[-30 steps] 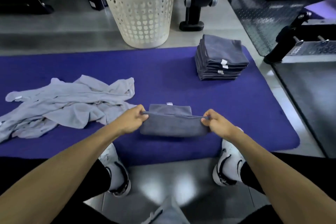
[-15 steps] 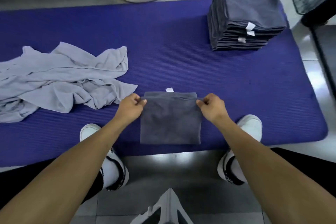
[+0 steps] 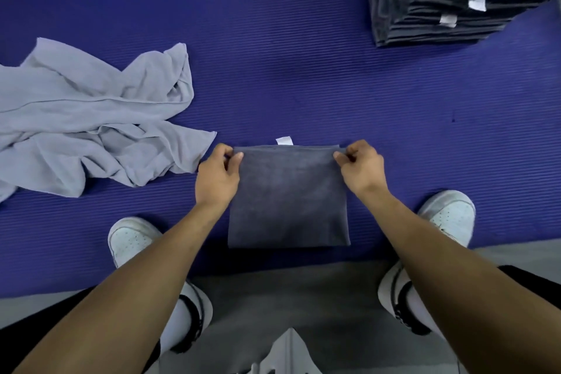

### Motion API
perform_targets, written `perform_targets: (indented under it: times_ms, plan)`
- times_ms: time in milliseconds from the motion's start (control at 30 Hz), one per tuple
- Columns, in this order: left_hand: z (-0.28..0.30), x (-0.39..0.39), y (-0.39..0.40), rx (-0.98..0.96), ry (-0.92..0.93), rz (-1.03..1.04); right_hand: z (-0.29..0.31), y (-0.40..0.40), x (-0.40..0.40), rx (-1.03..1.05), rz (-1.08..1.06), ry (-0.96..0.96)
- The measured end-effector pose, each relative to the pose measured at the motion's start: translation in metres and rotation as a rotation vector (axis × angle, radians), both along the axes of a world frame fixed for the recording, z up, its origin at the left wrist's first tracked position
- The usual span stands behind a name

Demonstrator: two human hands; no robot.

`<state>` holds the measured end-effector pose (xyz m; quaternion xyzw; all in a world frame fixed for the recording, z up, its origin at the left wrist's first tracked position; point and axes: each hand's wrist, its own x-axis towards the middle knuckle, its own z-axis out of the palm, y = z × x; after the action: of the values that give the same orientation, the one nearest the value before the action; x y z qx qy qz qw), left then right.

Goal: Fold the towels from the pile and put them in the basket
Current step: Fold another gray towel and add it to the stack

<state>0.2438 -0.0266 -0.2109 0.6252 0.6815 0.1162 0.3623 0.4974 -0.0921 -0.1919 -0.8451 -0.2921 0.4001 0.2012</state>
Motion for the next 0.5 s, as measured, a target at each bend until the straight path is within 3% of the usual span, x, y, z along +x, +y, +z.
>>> perform_targets:
  times_ms: [100,233,333,500]
  plan:
    - [-0.004,0.002,-0.010,0.121,0.031,-0.003,-0.006,-0.009,-0.006,0.152,0.043,-0.109]
    - [-0.022,0.009,-0.014,0.316,0.283,-0.407,-0.023,-0.017,-0.024,0.347,0.586,-0.468]
    - [-0.037,0.009,-0.006,0.259,0.430,-0.678,-0.042,-0.013,-0.028,0.232,0.916,-0.500]
    - [-0.036,0.007,0.007,0.087,0.482,-0.691,-0.052,-0.008,-0.011,0.030,0.957,-0.503]
